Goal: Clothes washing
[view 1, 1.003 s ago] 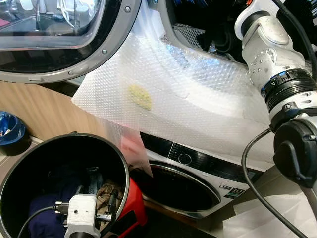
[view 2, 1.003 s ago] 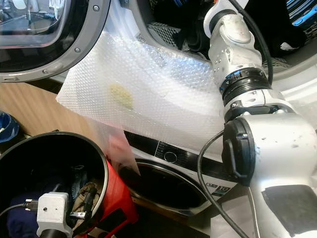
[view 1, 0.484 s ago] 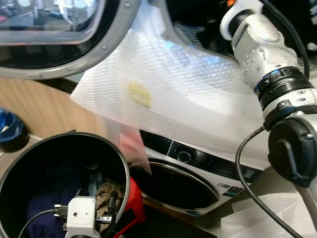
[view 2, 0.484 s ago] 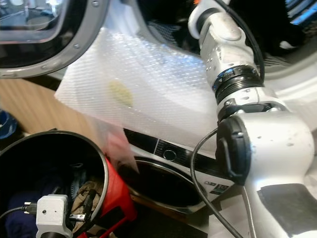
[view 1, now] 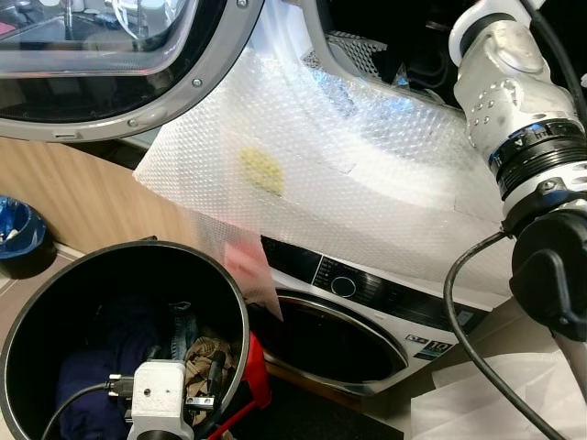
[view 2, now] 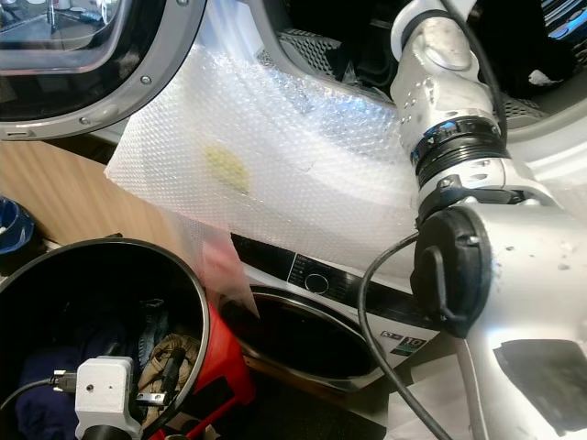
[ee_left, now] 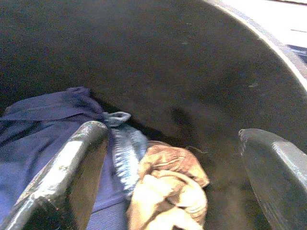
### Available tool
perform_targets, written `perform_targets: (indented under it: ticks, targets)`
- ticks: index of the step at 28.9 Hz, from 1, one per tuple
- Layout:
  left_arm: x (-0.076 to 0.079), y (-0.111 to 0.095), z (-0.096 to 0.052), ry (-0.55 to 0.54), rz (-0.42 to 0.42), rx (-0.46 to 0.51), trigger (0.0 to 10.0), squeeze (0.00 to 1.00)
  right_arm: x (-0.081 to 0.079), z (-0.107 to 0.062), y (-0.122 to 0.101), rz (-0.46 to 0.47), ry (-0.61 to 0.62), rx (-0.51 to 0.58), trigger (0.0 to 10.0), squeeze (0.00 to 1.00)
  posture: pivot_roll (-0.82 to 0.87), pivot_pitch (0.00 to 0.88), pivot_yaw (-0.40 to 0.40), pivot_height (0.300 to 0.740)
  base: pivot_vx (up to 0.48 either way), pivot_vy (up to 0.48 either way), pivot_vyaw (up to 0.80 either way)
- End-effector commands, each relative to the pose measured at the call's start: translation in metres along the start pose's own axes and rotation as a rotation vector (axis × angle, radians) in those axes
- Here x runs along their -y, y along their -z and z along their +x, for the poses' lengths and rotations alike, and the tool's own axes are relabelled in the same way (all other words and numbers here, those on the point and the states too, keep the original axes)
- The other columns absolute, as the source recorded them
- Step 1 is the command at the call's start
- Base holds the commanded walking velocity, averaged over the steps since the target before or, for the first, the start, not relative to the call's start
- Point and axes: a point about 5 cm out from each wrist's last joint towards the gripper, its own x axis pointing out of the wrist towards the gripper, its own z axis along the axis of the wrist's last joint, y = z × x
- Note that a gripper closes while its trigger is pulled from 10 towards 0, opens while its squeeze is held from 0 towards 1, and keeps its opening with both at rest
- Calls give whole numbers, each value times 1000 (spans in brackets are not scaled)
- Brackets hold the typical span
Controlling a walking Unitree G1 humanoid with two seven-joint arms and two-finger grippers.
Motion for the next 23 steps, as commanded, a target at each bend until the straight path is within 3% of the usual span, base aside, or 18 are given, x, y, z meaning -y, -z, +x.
perform_targets:
  ticks: [1,2,3,4,5,6,10,17,18,19,20,23]
  targets:
    - [5,7,-5,20,2,-44,10000,0,-32,3,-7,-28,-271,-3,10000,1000,256,241,-147,740,0,0,0]
    - [4,7,-5,16,3,-45,10000,0,-31,3,-10,-73,-250,3,10000,1000,251,241,-148,740,0,0,0]
    - [4,7,-5,11,3,-46,10000,0,-19,4,-17,-77,-114,28,10000,1000,250,239,-149,740,0,0,0]
    - [4,7,-5,9,2,-46,10000,0,1,1,-24,-70,82,52,10000,1000,249,241,-152,740,0,0,0]
    - [6,6,-4,11,1,-45,10000,0,49,-12,-33,28,481,84,10000,1000,251,241,-150,740,0,0,0]
    - [7,6,-4,12,1,-45,10000,0,61,-18,-35,89,569,95,10000,1000,251,241,-150,740,0,0,0]
    - [10,5,-5,19,-10,-43,10000,0,68,-21,-47,-46,575,153,10000,1000,235,248,-141,740,0,0,0]
    - [12,4,-3,37,-11,-44,10000,0,78,-25,-26,22,627,95,10000,1000,231,242,-129,740,0,0,0]
    - [12,4,-3,37,-11,-43,10000,0,75,-23,-15,32,591,55,10000,620,230,242,-126,740,0,0,0]
    - [12,4,-3,37,-11,-43,10000,0,75,-23,-15,32,591,55,10000,620,230,242,-126,740,0,0,0]
    - [12,4,-3,40,-10,-43,10000,0,72,-22,-6,59,558,30,10000,0,231,239,-125,740,0,0,0]
    - [12,4,-2,40,-10,-41,10000,0,62,-18,0,73,469,19,10000,0,234,239,-125,740,0,0,0]
